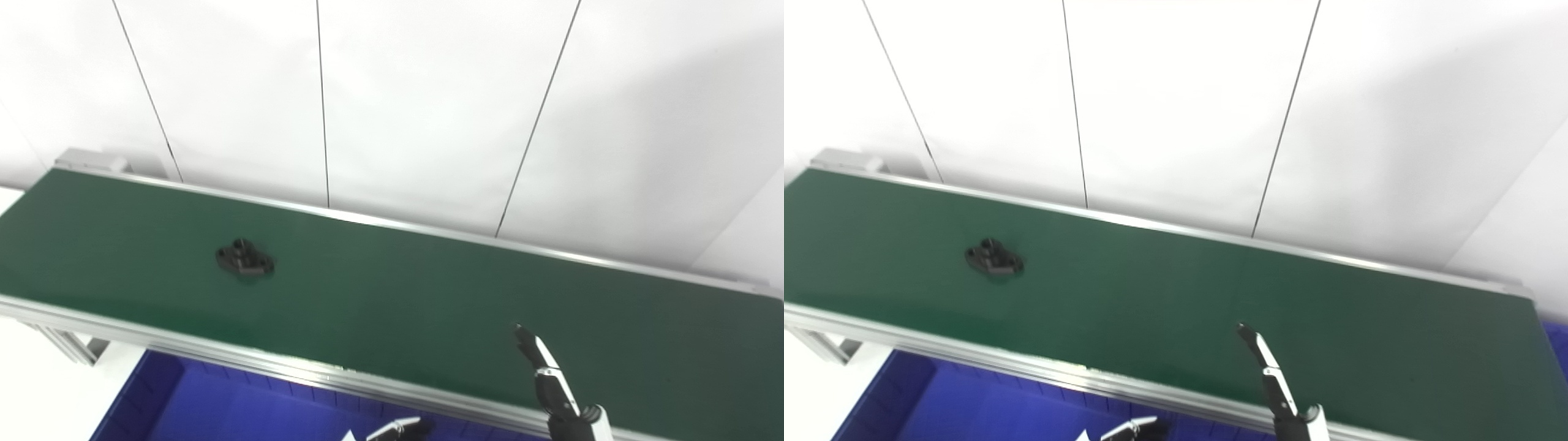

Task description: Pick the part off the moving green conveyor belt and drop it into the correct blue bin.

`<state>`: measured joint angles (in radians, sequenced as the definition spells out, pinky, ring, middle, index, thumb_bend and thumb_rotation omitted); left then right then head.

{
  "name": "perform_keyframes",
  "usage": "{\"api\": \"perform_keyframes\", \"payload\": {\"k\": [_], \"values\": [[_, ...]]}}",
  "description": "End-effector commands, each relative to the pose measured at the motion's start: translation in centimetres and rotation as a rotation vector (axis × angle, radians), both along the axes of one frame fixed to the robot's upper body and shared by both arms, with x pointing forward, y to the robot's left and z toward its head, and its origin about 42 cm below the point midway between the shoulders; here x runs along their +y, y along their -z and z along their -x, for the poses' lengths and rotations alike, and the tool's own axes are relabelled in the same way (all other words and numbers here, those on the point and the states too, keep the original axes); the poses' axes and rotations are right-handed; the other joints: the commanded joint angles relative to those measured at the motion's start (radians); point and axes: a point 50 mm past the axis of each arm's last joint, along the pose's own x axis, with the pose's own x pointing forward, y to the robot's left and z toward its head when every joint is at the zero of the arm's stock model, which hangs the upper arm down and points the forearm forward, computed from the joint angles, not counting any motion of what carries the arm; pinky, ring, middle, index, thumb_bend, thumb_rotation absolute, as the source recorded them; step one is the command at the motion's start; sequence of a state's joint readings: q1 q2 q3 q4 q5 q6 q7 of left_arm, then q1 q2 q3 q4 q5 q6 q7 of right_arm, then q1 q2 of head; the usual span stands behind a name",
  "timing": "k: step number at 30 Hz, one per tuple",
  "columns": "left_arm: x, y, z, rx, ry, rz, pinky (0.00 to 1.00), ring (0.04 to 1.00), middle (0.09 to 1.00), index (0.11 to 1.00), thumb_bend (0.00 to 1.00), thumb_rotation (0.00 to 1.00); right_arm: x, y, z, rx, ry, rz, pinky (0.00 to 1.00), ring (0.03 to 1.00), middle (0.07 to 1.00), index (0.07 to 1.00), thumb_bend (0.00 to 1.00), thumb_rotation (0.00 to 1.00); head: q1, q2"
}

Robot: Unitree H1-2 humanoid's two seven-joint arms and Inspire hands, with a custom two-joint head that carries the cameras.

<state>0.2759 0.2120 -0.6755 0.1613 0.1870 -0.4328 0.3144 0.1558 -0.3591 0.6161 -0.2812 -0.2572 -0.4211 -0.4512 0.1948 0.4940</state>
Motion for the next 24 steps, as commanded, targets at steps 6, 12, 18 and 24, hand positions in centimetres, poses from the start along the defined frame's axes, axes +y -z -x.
{"api": "perform_keyframes", "payload": {"k": [6, 12, 18, 24], "values": [[-0.6, -0.4, -1.0, -0.065, -0.001, 0.02, 0.68, 0.797, 0.826, 0.81, 0.95, 0.91, -0.5, -2.6, -4.7, -0.212, 0.047, 0.082, 0.91, 0.948, 0.962, 0.973, 0.89, 0.89, 0.008, -0.012], [-0.9, -0.3, -1.3, -0.07, -0.008, 0.022, 0.67, 0.789, 0.821, 0.806, 0.95, 0.91, 0.1, -4.1, -8.9, -0.229, 0.031, 0.081, 0.91, 0.933, 0.946, 0.945, 0.93, 0.83, 0.013, -0.021], [-0.9, -0.5, -1.3, -0.072, -0.01, 0.031, 0.66, 0.785, 0.819, 0.8, 0.95, 0.91, 1.4, -5.7, -11.8, -0.24, 0.065, 0.123, 0.83, 0.892, 0.914, 0.921, 0.92, 0.8, 0.013, -0.022], [-0.9, -0.5, -1.3, -0.074, -0.012, 0.032, 0.65, 0.785, 0.818, 0.798, 0.95, 0.91, 3.1, -7.2, -14.2, -0.245, 0.115, 0.246, 0.81, 0.887, 0.905, 0.91, 0.9, 0.78, 0.012, -0.025]]}}
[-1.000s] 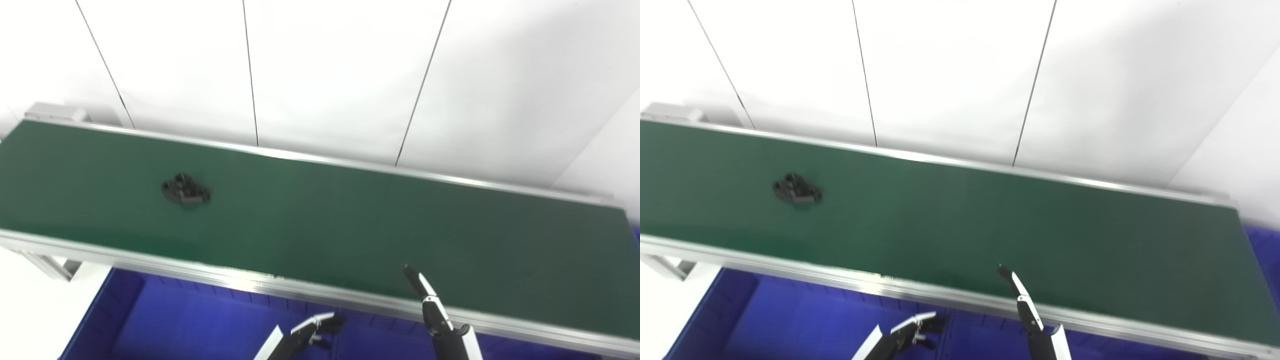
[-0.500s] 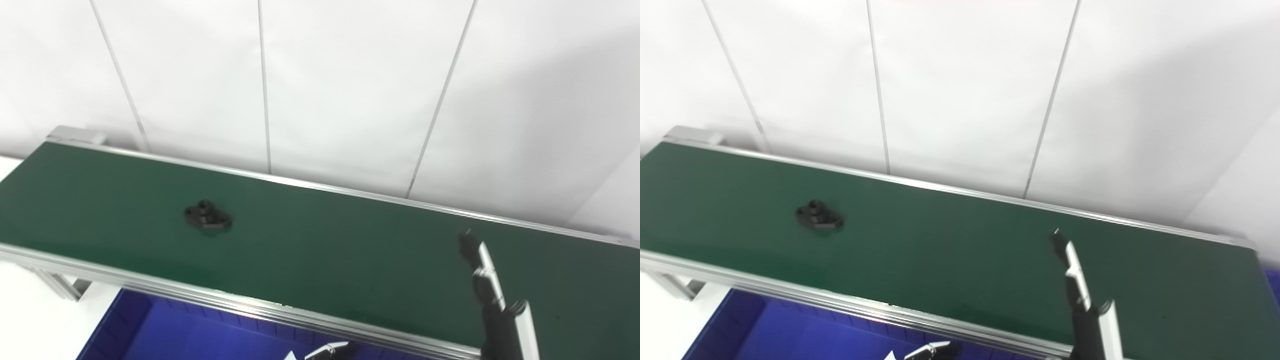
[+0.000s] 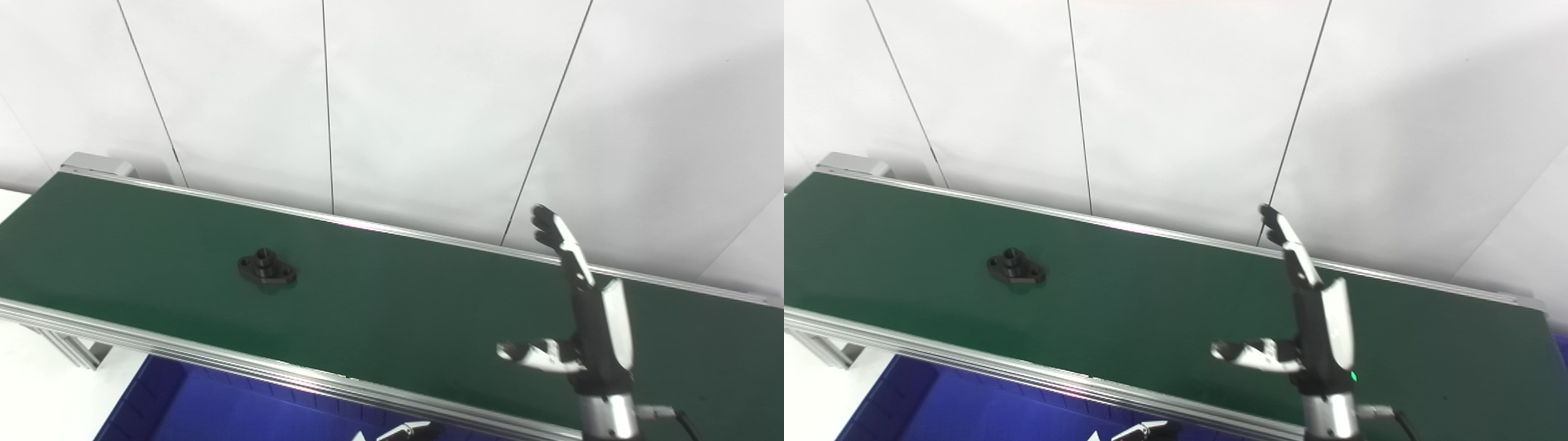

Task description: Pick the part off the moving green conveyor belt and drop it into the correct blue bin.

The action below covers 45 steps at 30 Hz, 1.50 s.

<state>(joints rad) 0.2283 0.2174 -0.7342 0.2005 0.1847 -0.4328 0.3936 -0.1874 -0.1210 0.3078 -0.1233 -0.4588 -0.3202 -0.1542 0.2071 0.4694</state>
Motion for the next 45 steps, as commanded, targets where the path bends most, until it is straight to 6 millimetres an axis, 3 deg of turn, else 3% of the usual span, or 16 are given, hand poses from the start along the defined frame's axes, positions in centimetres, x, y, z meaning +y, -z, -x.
{"api": "perform_keyframes", "payload": {"k": [1, 11, 18, 24, 31, 32, 35, 45], "values": [[-0.4, -1.0, -0.6, -0.058, -0.001, 0.042, 0.65, 0.784, 0.817, 0.797, 0.95, 0.9, 0.6, -1.6, -1.3, -0.035, 0.031, 0.025, 0.8, 0.881, 0.9, 0.903, 0.9, 0.78, 0.0, 0.0], [-0.4, -0.9, -0.6, -0.057, -0.005, 0.041, 0.65, 0.788, 0.819, 0.797, 0.96, 0.9, 3.3, -2.6, -3.2, -0.023, 0.129, 0.148, 0.69, 0.785, 0.841, 0.877, 1.0, 0.81, -0.003, 0.002], [-0.6, -0.8, -0.7, -0.06, -0.001, 0.038, 0.66, 0.791, 0.818, 0.8, 0.96, 0.91, 5.0, -3.6, -5.2, -0.051, 0.152, 0.316, 0.74, 0.799, 0.825, 0.882, 1.0, 0.87, 0.0, 0.0], [-1.0, -0.9, -0.6, -0.068, -0.001, 0.039, 0.65, 0.786, 0.817, 0.799, 0.95, 0.91, 6.6, -3.8, -6.8, -0.063, 0.135, 0.42, 0.78, 0.8, 0.817, 0.862, 1.0, 0.82, 0.009, 0.004], [-1.5, -0.9, -0.7, -0.075, -0.001, 0.041, 0.66, 0.788, 0.82, 0.798, 0.95, 0.92, 9.1, -2.5, -8.7, -0.058, 0.114, 0.578, 0.82, 0.805, 0.815, 0.858, 1.0, 0.86, 0.022, 0.005], [-1.5, -0.9, -0.7, -0.077, -0.001, 0.04, 0.65, 0.786, 0.819, 0.795, 0.95, 0.92, 9.4, -2.2, -8.9, -0.055, 0.113, 0.594, 0.89, 0.818, 0.816, 0.858, 1.0, 0.86, 0.024, 0.006], [-1.7, -0.9, -0.7, -0.076, 0.001, 0.042, 0.65, 0.788, 0.821, 0.794, 0.95, 0.92, 10.0, -1.3, -9.5, -0.044, 0.108, 0.623, 0.99, 0.836, 0.818, 0.859, 1.0, 0.87, 0.029, 0.008], [-2.3, -1.2, -0.7, -0.088, 0.003, 0.048, 0.66, 0.789, 0.826, 0.803, 0.96, 0.92, 12.7, 1.4, -10.2, 0.032, 0.069, 0.675, 1.0, 0.85, 0.825, 0.863, 1.0, 0.82, 0.056, 0.016]]}}
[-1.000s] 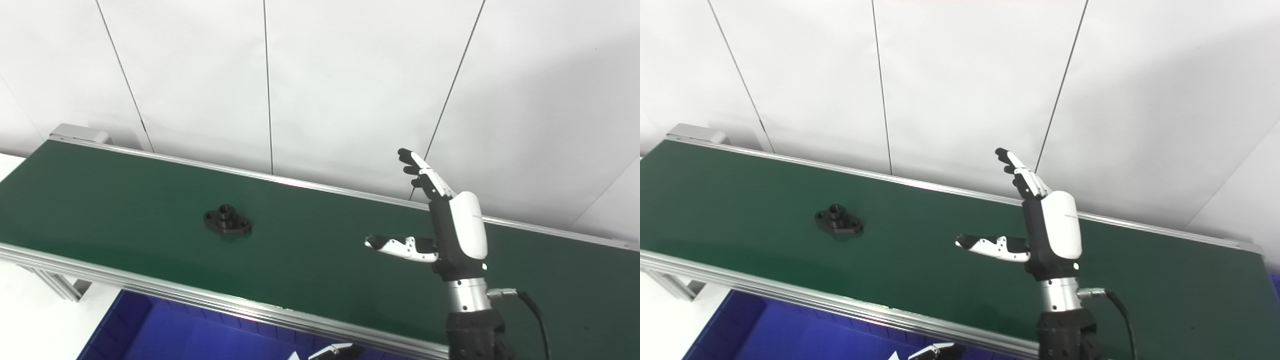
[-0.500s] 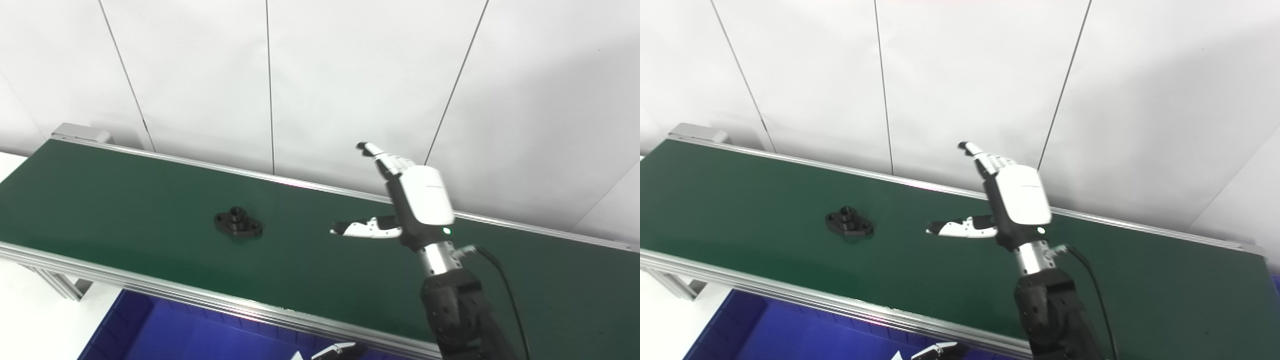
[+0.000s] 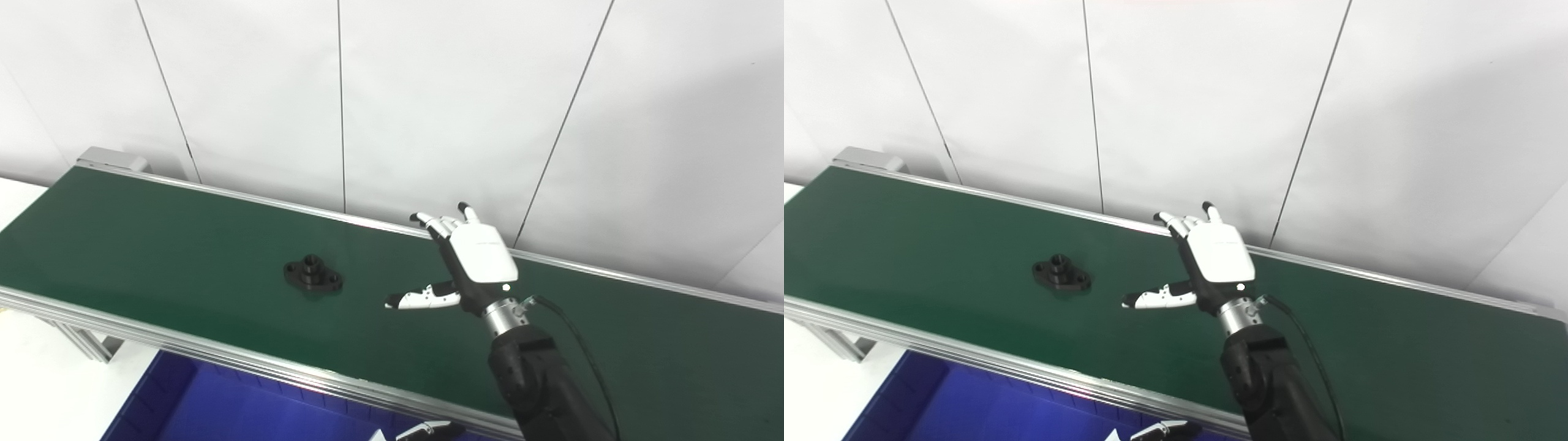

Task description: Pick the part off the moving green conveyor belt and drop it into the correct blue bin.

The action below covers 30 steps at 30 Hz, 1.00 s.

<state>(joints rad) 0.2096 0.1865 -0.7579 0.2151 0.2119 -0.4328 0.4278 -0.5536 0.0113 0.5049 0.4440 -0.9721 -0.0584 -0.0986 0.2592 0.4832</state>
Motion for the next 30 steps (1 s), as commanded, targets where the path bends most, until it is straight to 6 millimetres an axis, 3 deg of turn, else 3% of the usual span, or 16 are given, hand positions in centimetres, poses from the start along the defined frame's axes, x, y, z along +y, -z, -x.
{"api": "perform_keyframes", "payload": {"k": [1, 11, 30], "values": [[-0.8, -1.0, -0.4, -0.063, 0.002, 0.04, 0.66, 0.791, 0.827, 0.804, 0.96, 0.92, 2.0, -2.3, -0.8, -0.067, -0.017, -0.035, 0.99, 0.849, 0.824, 0.863, 1.0, 0.82, 0.006, 0.003], [-1.5, -1.2, -0.4, -0.079, 0.0, 0.047, 0.66, 0.79, 0.827, 0.807, 0.97, 0.92, 3.9, -0.4, -1.1, -0.013, -0.029, 0.004, 0.96, 0.847, 0.819, 0.861, 1.0, 0.82, 0.041, 0.004], [-2.9, -1.7, 0.1, -0.107, -0.013, 0.06, 0.66, 0.784, 0.818, 0.789, 0.87, 0.87, 6.9, 0.9, -1.6, 0.043, -0.061, 0.04, 0.99, 0.855, 0.836, 0.873, 1.0, 0.8, 0.084, 0.003]]}}
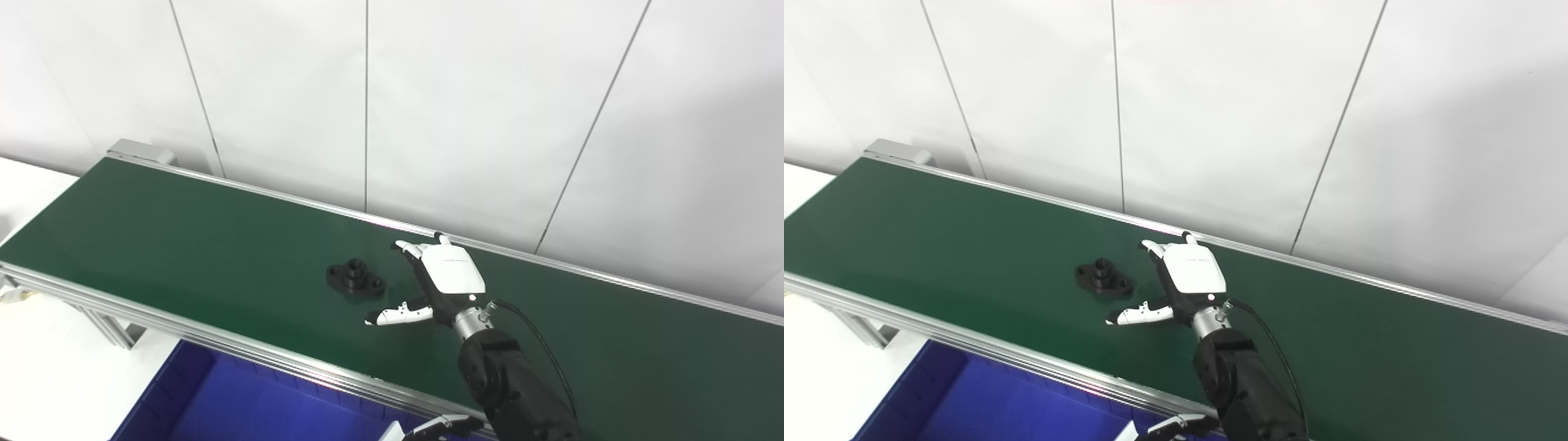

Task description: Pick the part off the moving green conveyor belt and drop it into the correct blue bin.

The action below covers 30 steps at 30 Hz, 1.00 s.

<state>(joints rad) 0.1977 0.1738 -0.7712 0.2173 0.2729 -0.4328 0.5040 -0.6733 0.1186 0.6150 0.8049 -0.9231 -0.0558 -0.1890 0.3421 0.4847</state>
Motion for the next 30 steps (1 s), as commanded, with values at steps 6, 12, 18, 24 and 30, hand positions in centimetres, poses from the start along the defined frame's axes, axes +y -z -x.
{"api": "perform_keyframes", "payload": {"k": [6, 12, 18, 24, 30], "values": [[-2.6, -1.2, 0.7, -0.05, 0.018, 0.078, 0.65, 0.78, 0.815, 0.787, 0.88, 0.89, 2.5, -3.3, -1.2, -0.084, -0.017, -0.049, 0.96, 0.849, 0.832, 0.878, 1.0, 0.78, 0.006, 0.001], [-3.1, -1.3, 1.0, -0.042, 0.011, 0.092, 0.65, 0.782, 0.813, 0.782, 0.89, 0.89, 2.7, -3.6, -1.4, -0.089, -0.012, -0.031, 0.94, 0.838, 0.823, 0.876, 1.0, 0.76, 0.017, 0.006], [-3.7, -1.5, 1.2, -0.043, 0.005, 0.108, 0.65, 0.783, 0.813, 0.78, 0.91, 0.89, 2.8, -3.3, -1.5, -0.085, -0.008, -0.007, 0.91, 0.825, 0.814, 0.872, 1.0, 0.74, 0.026, 0.01], [-3.9, -1.8, 1.5, -0.05, -0.003, 0.116, 0.65, 0.782, 0.813, 0.781, 0.92, 0.9, 2.7, -2.7, -1.7, -0.066, 0.003, 0.007, 0.85, 0.798, 0.801, 0.849, 1.0, 0.69, 0.03, 0.02], [-4.1, -1.9, 1.7, -0.048, -0.003, 0.126, 0.65, 0.781, 0.812, 0.779, 0.92, 0.9, 2.7, -1.5, -1.6, -0.042, 0.018, 0.053, 0.77, 0.763, 0.792, 0.832, 0.98, 0.68, 0.032, 0.027]]}}
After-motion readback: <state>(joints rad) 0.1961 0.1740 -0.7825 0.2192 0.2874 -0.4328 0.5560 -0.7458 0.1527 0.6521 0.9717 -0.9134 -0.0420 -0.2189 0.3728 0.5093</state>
